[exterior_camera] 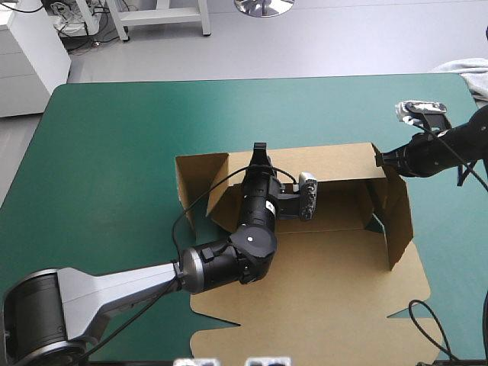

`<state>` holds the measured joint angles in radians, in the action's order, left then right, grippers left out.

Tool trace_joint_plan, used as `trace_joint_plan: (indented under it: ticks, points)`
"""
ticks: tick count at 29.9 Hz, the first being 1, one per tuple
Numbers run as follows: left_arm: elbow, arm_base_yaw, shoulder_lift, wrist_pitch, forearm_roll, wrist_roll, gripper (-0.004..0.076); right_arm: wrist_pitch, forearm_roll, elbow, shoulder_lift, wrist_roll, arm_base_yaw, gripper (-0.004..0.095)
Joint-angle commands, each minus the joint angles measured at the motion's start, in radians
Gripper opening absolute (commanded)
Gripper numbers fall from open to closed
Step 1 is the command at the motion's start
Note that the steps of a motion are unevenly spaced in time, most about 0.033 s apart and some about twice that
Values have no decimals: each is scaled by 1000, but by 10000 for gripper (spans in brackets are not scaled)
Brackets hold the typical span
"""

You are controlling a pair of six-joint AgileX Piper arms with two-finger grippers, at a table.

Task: Fold the box

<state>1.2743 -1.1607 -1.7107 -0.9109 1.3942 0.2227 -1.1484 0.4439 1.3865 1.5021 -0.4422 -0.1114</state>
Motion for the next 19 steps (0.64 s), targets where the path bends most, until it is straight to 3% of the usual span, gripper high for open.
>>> trace_joint_plan:
  ticks: [1,3,10,19]
  points:
    - [25,-6,5,-15,1,-30,-10,87,62,-71,-82,-45,-7,-19]
    - [25,-6,-9,-23,-1,-30,-10,128,83,-129,-114,-77,-17,-19]
    - [25,-6,-21,-17,-1,-19,-10,194,322,-304,-207,-289,-109,-19]
    - [25,-6,-21,-14,3,-14,-10,231,472,-439,-253,-631,-133,-16]
